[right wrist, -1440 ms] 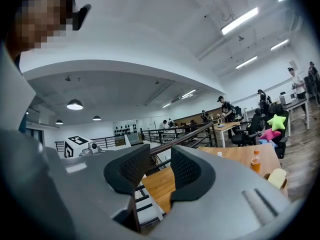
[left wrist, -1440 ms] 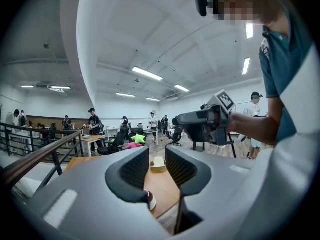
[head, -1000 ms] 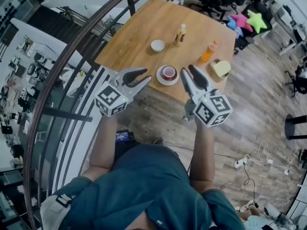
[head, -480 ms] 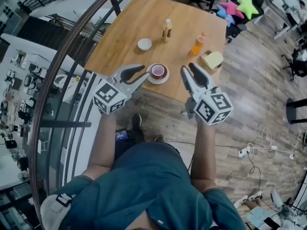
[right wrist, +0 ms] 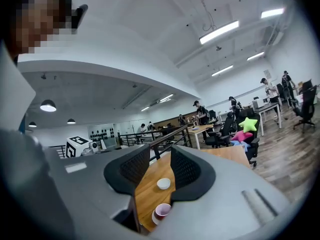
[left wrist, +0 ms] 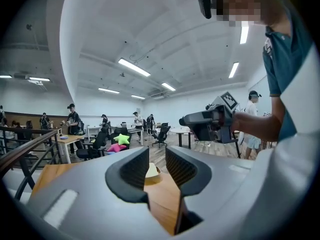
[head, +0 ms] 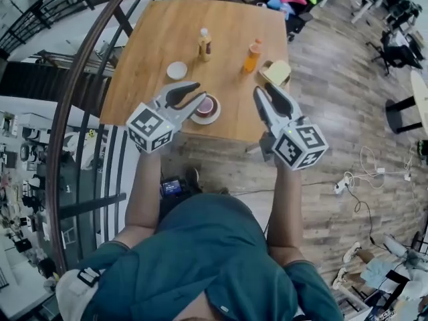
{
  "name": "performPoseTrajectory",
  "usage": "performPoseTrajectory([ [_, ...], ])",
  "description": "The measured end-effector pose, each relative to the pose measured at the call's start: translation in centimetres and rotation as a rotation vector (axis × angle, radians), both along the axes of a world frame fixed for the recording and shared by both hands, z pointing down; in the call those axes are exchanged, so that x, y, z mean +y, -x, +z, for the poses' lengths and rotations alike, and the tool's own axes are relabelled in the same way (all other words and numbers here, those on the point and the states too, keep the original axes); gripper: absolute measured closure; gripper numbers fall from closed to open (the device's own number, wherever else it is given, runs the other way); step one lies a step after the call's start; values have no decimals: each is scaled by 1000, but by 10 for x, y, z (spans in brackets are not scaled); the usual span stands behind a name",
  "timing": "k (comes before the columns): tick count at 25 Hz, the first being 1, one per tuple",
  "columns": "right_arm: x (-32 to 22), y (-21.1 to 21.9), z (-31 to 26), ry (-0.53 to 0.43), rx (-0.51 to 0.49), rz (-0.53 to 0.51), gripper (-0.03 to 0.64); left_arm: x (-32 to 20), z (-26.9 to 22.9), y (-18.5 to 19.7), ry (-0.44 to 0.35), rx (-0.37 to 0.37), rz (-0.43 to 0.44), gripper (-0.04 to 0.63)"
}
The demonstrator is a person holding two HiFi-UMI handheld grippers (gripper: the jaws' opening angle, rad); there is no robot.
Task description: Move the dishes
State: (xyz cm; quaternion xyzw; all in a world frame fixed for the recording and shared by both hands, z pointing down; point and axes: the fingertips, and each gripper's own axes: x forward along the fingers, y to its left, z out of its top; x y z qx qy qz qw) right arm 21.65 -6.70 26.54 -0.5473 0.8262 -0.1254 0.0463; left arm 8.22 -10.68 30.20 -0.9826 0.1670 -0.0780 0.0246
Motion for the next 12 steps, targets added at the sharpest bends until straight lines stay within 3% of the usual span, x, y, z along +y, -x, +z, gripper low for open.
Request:
performPoseTrajectory([
  [12,-30,24,-1,17,17,128,503,-51,2,14,14,15,128,492],
])
